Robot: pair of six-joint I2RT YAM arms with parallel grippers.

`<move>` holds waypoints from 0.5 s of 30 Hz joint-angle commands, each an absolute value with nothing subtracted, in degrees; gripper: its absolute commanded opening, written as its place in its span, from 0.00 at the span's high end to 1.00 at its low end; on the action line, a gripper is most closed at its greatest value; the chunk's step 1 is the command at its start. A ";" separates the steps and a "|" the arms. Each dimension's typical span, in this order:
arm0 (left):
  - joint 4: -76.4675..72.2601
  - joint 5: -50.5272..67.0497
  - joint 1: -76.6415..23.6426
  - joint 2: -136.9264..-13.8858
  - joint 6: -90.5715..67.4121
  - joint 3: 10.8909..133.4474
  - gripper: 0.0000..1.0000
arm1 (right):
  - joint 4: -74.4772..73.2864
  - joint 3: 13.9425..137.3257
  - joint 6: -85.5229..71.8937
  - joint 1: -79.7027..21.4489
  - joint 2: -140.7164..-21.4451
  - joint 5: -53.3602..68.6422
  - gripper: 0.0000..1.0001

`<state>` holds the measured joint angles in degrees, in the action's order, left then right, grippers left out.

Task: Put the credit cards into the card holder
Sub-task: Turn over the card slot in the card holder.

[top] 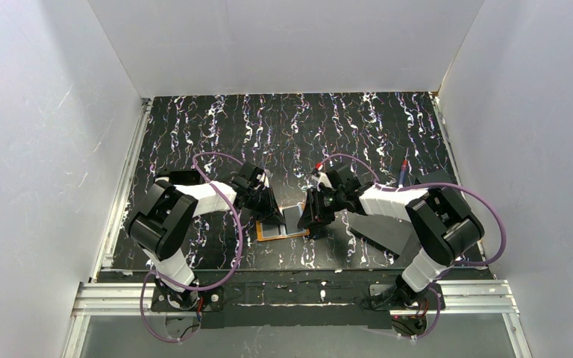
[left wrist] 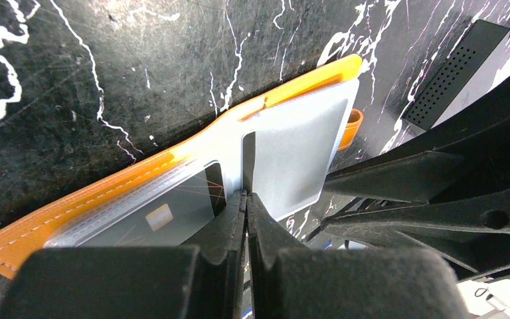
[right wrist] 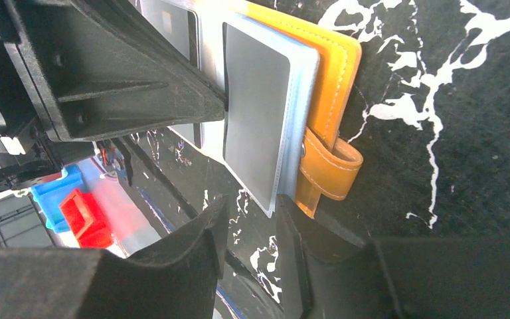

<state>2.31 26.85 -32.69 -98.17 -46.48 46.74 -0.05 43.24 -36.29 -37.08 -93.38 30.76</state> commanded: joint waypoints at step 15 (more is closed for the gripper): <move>4.83 25.29 -33.09 -99.09 -45.35 45.35 1.00 | 3.87 43.94 -38.03 -38.06 -91.42 34.11 0.64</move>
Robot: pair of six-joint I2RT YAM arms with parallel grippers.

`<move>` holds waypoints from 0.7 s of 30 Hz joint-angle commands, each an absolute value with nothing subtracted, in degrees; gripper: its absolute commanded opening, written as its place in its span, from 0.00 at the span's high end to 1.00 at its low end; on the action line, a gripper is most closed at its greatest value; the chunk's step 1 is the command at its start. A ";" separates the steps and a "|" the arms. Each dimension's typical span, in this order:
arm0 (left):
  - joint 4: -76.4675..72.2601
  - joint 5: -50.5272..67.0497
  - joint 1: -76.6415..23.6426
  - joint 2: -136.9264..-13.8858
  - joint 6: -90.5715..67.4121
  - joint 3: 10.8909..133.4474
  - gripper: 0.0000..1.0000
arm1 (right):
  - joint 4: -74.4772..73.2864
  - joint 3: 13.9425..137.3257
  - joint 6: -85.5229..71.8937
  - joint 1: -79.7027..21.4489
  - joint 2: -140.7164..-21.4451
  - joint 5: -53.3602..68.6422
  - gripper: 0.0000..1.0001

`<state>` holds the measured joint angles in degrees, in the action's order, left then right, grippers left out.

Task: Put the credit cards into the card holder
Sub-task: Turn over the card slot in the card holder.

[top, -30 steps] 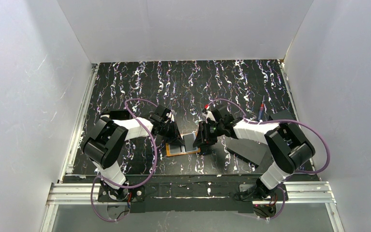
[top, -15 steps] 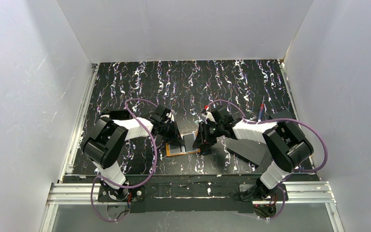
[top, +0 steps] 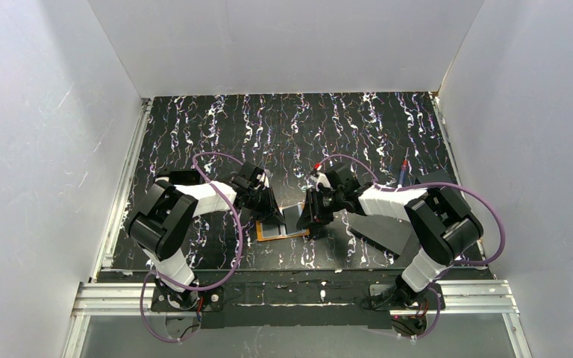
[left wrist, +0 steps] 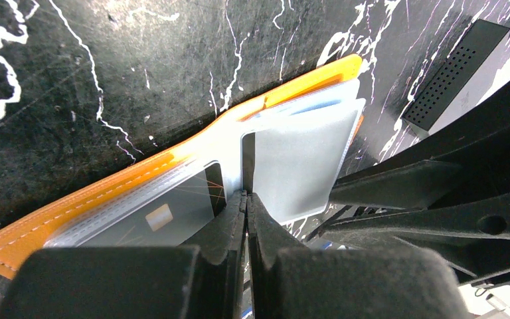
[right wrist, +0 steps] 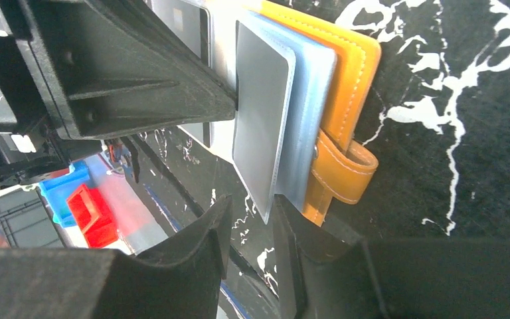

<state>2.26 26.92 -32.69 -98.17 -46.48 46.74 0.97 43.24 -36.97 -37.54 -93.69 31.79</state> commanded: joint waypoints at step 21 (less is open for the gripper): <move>16.67 24.08 -32.96 -83.72 -44.94 49.11 0.82 | 10.46 46.89 -40.68 -39.49 -94.98 37.70 0.60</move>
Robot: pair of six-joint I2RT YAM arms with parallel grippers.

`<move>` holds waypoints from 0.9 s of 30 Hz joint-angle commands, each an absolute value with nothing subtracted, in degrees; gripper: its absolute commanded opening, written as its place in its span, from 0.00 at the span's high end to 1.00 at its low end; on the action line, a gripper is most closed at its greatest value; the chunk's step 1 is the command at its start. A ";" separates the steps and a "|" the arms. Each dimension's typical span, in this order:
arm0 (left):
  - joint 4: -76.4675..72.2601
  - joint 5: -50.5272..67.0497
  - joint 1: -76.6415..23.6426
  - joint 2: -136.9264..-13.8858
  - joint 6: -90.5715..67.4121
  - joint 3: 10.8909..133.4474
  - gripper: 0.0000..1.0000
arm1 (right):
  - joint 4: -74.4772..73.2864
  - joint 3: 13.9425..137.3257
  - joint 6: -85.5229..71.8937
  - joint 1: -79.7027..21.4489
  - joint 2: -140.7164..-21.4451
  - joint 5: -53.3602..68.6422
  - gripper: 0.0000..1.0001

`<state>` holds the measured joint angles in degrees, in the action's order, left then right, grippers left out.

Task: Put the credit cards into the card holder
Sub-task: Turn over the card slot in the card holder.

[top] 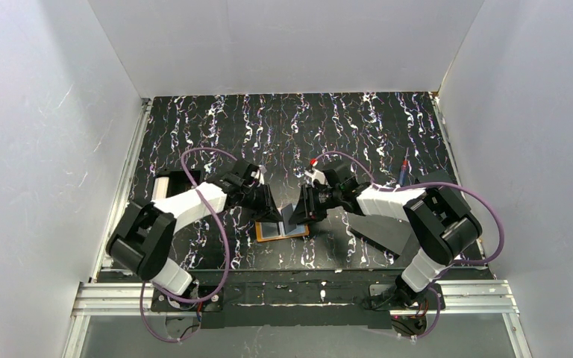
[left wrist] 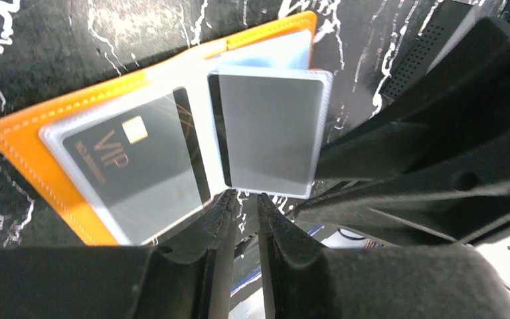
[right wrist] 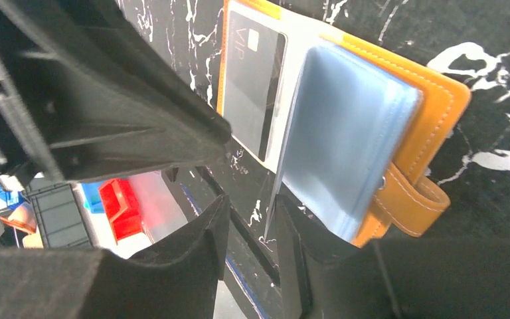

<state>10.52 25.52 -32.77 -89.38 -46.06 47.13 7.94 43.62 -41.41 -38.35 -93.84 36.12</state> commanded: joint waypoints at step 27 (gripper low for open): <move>51.11 11.07 -10.83 -61.30 -29.59 63.53 0.29 | 0.31 60.62 -30.98 -46.70 -101.71 34.67 0.50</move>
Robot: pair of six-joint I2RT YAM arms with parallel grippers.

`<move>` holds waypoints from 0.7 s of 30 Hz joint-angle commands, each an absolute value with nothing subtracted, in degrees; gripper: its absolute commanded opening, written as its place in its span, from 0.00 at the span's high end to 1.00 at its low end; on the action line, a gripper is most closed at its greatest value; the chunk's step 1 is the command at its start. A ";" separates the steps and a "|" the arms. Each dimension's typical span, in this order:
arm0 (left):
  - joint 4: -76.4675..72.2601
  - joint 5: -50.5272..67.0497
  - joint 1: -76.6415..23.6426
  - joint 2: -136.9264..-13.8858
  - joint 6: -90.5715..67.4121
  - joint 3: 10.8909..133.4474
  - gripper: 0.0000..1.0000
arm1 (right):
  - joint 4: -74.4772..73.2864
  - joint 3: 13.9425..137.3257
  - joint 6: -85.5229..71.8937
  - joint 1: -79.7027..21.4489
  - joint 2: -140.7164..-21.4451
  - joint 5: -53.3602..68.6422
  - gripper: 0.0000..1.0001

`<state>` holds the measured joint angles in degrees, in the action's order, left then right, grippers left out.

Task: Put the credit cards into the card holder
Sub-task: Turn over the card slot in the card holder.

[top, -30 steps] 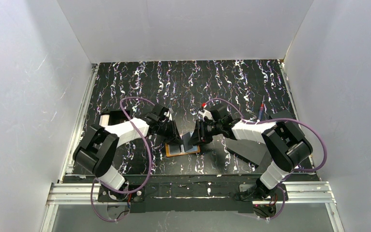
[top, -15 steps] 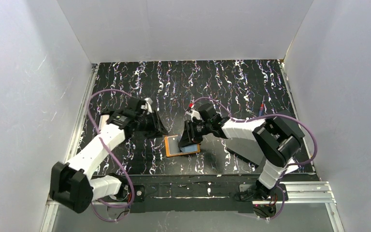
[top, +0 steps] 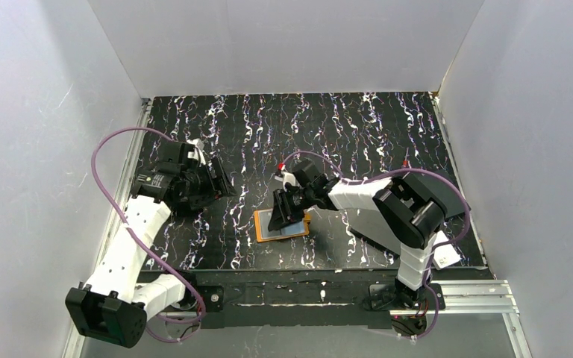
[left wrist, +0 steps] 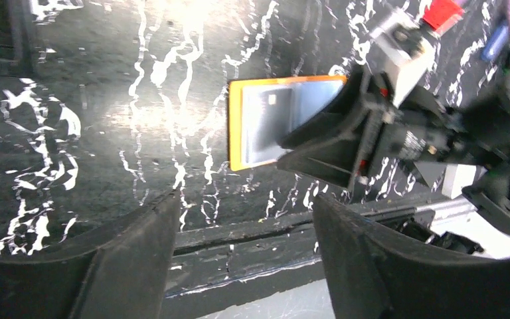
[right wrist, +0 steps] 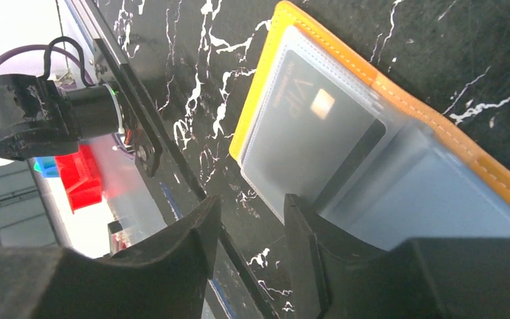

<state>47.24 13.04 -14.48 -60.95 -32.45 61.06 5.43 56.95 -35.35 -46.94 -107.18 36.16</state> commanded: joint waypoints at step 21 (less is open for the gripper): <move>54.72 -17.72 6.67 -86.76 -13.06 75.36 0.06 | -5.61 56.11 -24.37 -40.22 -92.98 38.47 0.45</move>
